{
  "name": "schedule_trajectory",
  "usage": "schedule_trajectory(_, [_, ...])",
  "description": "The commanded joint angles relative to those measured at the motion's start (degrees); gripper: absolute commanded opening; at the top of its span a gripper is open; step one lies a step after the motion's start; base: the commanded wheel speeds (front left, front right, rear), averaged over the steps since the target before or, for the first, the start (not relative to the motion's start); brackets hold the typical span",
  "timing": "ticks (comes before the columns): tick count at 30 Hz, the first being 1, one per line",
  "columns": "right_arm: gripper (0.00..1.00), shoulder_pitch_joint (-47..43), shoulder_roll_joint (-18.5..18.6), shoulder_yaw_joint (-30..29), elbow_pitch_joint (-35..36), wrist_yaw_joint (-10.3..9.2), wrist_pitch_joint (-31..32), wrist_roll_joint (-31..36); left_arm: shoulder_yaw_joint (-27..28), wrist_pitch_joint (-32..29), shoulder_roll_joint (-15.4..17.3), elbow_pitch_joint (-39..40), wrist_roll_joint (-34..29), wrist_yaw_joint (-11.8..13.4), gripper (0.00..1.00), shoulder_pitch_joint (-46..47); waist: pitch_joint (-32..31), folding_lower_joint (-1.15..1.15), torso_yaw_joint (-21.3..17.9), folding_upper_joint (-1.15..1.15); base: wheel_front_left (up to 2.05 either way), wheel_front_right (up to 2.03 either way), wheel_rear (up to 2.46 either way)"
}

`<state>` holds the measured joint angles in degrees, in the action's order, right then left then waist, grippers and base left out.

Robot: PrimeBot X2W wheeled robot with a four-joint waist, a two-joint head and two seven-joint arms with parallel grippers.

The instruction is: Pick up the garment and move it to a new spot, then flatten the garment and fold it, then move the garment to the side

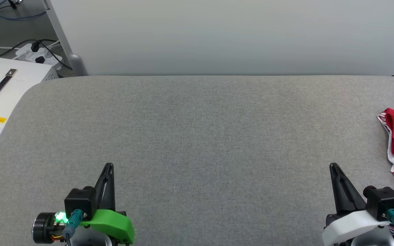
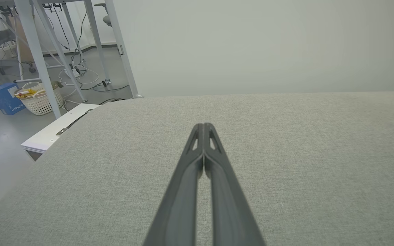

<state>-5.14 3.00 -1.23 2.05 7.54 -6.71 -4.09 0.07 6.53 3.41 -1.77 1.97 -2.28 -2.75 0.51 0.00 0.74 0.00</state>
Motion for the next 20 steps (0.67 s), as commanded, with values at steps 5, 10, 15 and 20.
schedule_trajectory(5, [0.0,1.6,-0.1,0.2,-0.4,-0.03,0.8,1.0,0.0,-0.7,-0.3,0.4,-0.6,0.5,0.0,1.3,0.0,0.0,-0.1,0.0,0.0,0.0,0.0])
schedule_trajectory(10, [0.0,2.0,-0.1,0.3,-0.6,-0.03,1.4,1.3,0.0,-1.3,-0.3,0.5,-0.7,0.7,0.0,1.4,-0.1,0.0,-0.1,0.0,0.0,0.0,0.0])
schedule_trajectory(15, [0.0,2.3,-0.1,0.4,-0.7,-0.04,2.0,1.6,0.0,-1.9,-0.4,0.6,-0.9,0.8,0.0,1.6,-0.1,0.0,-0.2,0.0,0.0,0.0,0.0])
schedule_trajectory(20, [0.0,2.7,-0.1,0.5,-0.9,-0.04,2.6,1.9,-0.1,-2.5,-0.4,0.8,-1.0,1.0,0.0,1.7,-0.2,0.0,-0.3,0.0,0.0,0.0,0.0])
